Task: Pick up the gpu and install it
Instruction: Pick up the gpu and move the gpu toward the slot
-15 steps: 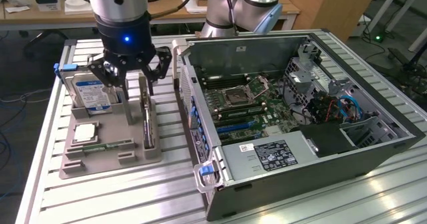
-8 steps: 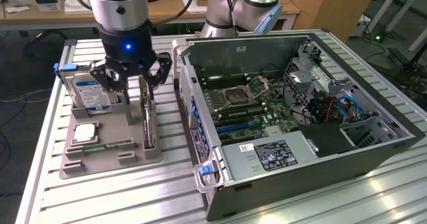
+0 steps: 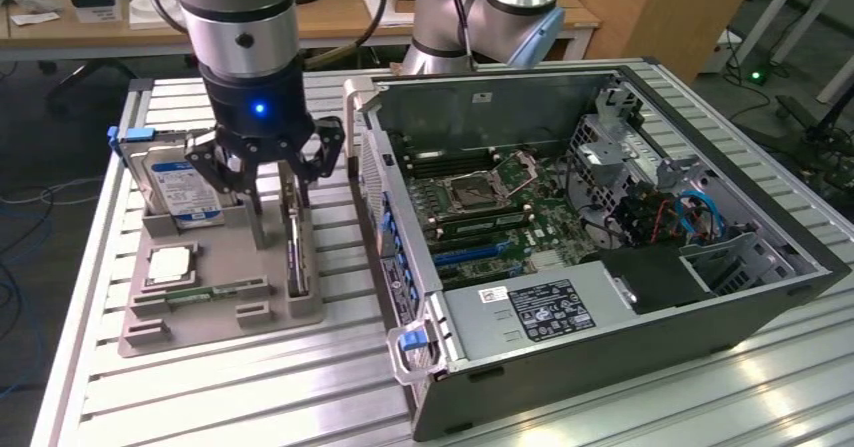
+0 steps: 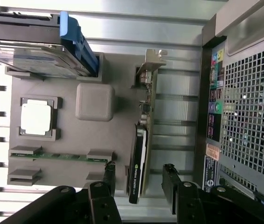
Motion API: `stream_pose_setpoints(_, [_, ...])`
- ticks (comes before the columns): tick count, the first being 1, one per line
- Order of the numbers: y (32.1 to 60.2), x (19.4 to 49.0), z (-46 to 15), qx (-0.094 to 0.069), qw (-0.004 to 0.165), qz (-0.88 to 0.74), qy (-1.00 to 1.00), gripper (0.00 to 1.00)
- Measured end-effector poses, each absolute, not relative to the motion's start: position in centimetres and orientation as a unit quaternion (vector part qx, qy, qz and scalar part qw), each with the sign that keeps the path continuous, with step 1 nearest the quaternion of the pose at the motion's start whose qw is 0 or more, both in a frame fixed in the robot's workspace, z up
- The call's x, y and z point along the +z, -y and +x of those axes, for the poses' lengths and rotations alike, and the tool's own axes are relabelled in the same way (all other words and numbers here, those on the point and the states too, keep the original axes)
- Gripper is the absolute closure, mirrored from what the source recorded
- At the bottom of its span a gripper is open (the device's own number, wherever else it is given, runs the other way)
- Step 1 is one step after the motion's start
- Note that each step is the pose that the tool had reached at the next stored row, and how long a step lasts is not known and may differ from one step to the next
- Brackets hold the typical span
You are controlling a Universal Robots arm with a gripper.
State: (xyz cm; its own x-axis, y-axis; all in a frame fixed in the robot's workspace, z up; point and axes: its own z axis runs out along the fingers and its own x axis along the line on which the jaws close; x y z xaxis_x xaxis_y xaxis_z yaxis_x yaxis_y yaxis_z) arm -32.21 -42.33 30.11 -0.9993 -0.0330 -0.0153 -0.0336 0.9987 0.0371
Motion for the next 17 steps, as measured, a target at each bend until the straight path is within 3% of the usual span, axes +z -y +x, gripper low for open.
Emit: stream_pose_setpoints(17, [42.1, 27.7, -32.2, 0.018, 0.008, -0.009, -1.000, 0.47])
